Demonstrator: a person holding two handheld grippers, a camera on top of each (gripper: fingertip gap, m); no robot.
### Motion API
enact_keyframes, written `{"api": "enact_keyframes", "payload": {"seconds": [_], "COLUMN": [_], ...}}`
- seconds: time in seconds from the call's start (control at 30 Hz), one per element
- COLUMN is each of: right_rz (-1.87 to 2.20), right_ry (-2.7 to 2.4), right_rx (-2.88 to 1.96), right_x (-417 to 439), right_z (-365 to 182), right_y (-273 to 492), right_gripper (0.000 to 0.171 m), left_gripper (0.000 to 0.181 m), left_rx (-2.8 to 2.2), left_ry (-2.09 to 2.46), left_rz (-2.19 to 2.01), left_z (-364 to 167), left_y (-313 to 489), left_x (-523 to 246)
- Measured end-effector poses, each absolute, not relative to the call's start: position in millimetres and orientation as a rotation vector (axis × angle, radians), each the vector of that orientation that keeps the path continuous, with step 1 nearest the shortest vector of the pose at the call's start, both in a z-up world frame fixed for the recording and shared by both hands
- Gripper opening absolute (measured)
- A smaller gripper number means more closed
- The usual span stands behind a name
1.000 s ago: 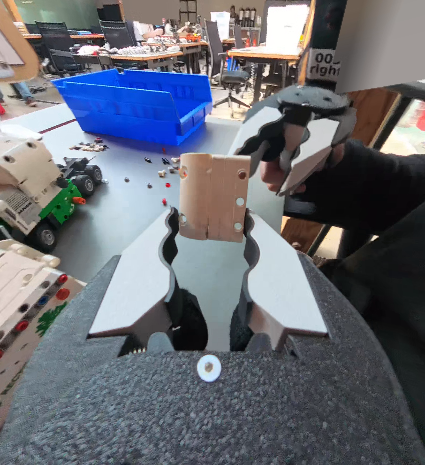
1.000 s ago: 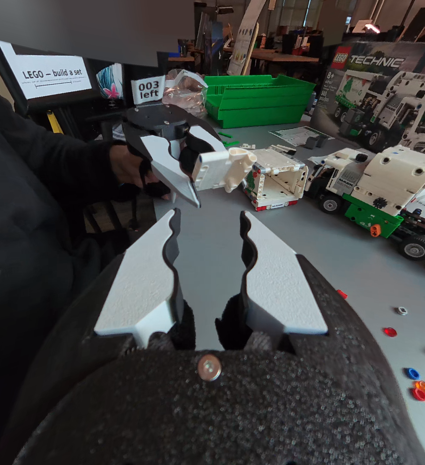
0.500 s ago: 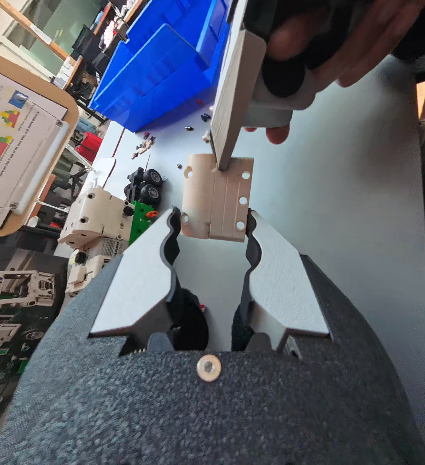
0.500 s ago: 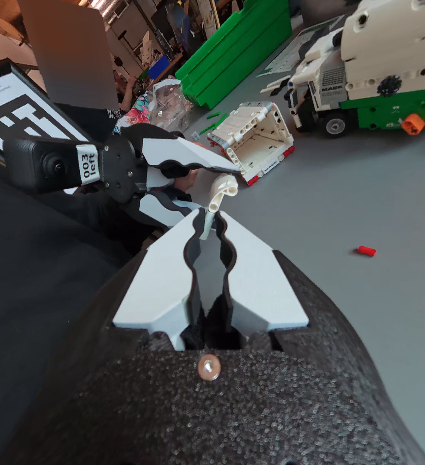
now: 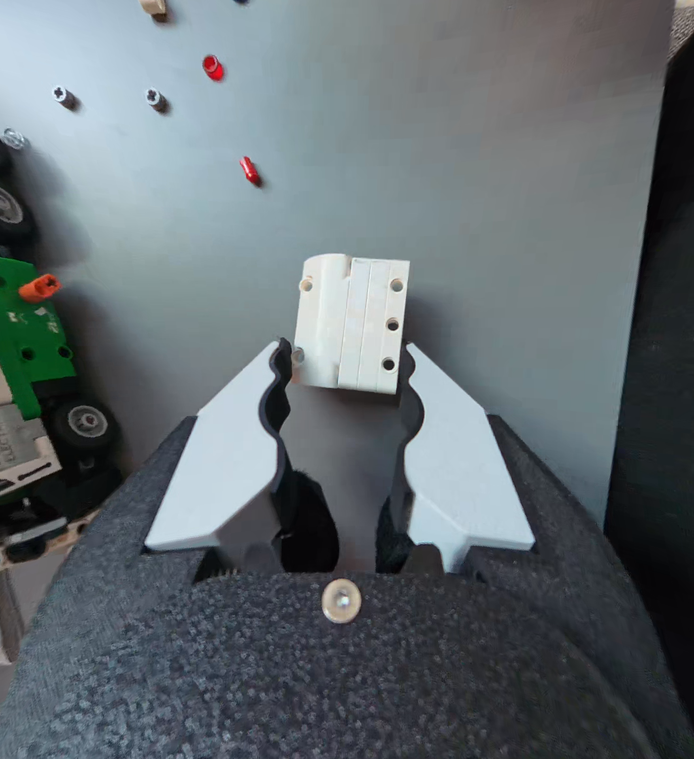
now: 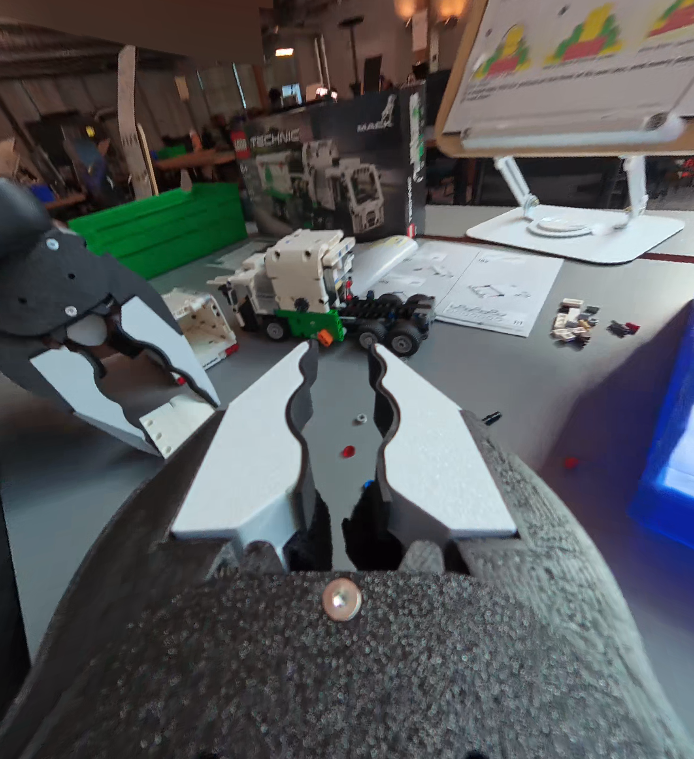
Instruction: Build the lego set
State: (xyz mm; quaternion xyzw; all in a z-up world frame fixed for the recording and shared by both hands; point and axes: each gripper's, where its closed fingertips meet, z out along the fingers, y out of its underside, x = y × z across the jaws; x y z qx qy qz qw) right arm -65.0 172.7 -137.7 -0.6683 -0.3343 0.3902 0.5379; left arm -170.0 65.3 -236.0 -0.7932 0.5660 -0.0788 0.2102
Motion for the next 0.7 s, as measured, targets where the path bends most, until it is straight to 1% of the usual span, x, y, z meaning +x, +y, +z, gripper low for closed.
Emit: {"api": "enact_keyframes", "payload": {"seconds": [0.03,0.13,0.2,0.27,0.4,0.6,0.63,0.7], "right_rz": [0.956,1.028,1.083,1.112,1.012,0.953,0.962,0.980], "right_ry": [-0.745,-0.653,-0.663,-0.704,-0.818,-0.865,-0.854,-0.828], "right_rx": [-1.565,-1.517,-1.528,-1.563,-1.561,-1.533,-1.533,-1.544], "right_x": [-58.7,-46.1,-47.4,-53.2,-63.1,-64.2,-63.1,-60.9], "right_z": [-132.2,-124.1,-126.6,-133.6,-141.5,-142.0,-141.2,-140.7], "right_y": [177.6,184.5,182.3,177.8,166.6,157.3,158.0,161.0], "right_gripper": [0.023,0.019,0.020,0.026,0.026,0.024,0.024,0.024], "left_gripper": [0.050,0.050,0.050,0.050,0.050,0.068,0.072,0.069], "left_rx": [-2.205,-2.219,-2.225,-2.233,-2.252,-2.283,-2.282,-2.229], "left_ry": [1.600,1.678,1.711,1.770,1.822,1.796,1.805,1.817], "left_rz": [-0.204,-0.216,-0.221,-0.197,-0.171,-0.094,-0.099,-0.198], "left_z": [-236.0,-237.1,-237.6,-238.0,-238.5,-236.2,-230.8,-204.9], "left_y": [68.4,71.7,74.3,73.5,73.4,78.6,75.3,70.5], "left_x": [-169.5,-166.4,-164.2,-164.0,-163.3,-166.6,-166.2,-156.2]}}
